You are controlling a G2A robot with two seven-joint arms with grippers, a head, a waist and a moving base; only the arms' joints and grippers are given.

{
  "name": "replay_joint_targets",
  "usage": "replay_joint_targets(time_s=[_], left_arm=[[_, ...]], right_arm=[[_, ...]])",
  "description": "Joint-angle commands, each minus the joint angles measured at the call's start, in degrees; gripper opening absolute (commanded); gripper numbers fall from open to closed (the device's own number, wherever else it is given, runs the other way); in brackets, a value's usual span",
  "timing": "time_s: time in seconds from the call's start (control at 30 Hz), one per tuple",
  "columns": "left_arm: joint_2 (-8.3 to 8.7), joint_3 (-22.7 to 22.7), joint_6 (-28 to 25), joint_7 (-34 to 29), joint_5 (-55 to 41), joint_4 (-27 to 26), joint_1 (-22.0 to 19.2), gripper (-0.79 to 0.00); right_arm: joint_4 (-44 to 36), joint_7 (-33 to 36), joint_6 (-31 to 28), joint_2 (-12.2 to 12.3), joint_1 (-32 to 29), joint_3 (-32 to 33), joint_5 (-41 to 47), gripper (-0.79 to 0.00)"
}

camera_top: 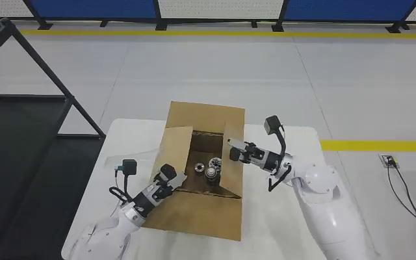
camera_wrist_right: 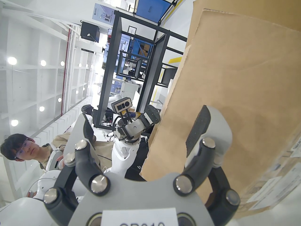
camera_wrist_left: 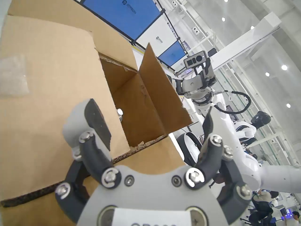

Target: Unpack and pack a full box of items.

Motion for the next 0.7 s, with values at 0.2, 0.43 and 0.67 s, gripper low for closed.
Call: replay_joint_targets(time_s=[0.2,0.43,0.67], left_arm=[[0.05,1.2,0.8,-0.8,-0.3,2.4,-1.6,0.0],[0.07,1.2,0.8,-0.7,-0.1,2.5,-1.6,0.0],[0.07,1.2,0.8,-0.7,-0.1,2.5,-1.6,0.0]], right_arm=[[7.6,-3.6,-1.5,-0.9,4.0,-5.8,-1.6,0.0],[7.8,-3.7,-1.5,-0.9,4.1,-6.0,-1.9,0.0],[7.4,-5.6,-0.7,-0.9,3.4,-6.1,-2.0,0.0]])
